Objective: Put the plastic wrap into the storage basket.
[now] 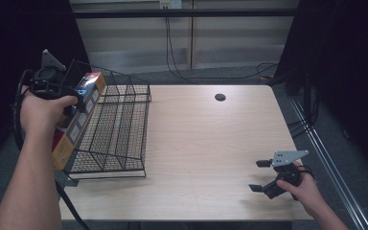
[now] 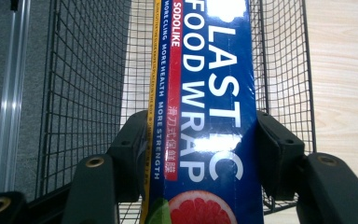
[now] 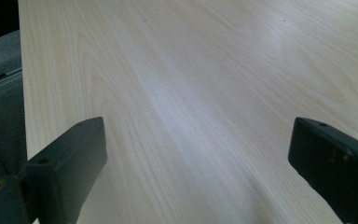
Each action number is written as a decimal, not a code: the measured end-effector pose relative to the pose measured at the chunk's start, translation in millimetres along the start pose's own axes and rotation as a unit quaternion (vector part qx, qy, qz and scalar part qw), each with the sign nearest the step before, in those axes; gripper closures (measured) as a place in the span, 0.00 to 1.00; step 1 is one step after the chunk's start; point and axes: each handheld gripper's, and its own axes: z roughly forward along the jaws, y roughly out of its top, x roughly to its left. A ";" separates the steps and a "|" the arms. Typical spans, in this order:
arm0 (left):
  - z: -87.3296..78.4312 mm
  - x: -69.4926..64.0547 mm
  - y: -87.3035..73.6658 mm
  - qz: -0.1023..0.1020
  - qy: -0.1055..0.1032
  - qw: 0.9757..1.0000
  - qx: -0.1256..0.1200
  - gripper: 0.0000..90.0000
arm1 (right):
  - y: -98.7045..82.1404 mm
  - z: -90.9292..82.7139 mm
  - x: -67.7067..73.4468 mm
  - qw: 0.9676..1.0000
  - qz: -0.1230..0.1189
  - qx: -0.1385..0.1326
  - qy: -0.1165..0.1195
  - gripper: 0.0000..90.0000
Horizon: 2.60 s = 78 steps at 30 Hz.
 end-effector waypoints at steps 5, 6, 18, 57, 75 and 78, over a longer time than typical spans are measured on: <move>6.0 0.0 -0.4 -0.006 0.014 1.000 0.001 0.49 | -0.2 0.1 -0.1 1.000 0.000 0.000 0.000 0.05; 7.2 -0.6 -0.6 -0.009 0.014 1.000 -0.001 0.48 | -0.4 0.3 -0.2 1.000 0.001 -0.001 0.003 0.05; 20.8 -1.2 -1.3 -0.021 0.021 1.000 0.005 0.48 | -0.8 1.4 0.4 1.000 0.002 0.003 0.005 0.05; 45.7 -8.9 1.4 -0.021 0.029 0.999 0.013 0.48 | -1.1 1.1 -0.2 1.000 0.000 0.003 0.004 0.05; 52.3 -7.9 3.8 -0.027 0.034 0.999 0.018 0.47 | -1.4 1.5 -0.4 1.000 0.000 0.005 0.002 0.05; 53.5 -8.8 4.3 -0.031 0.033 0.999 0.020 0.47 | -1.6 1.6 -0.3 1.000 0.000 0.006 0.001 0.05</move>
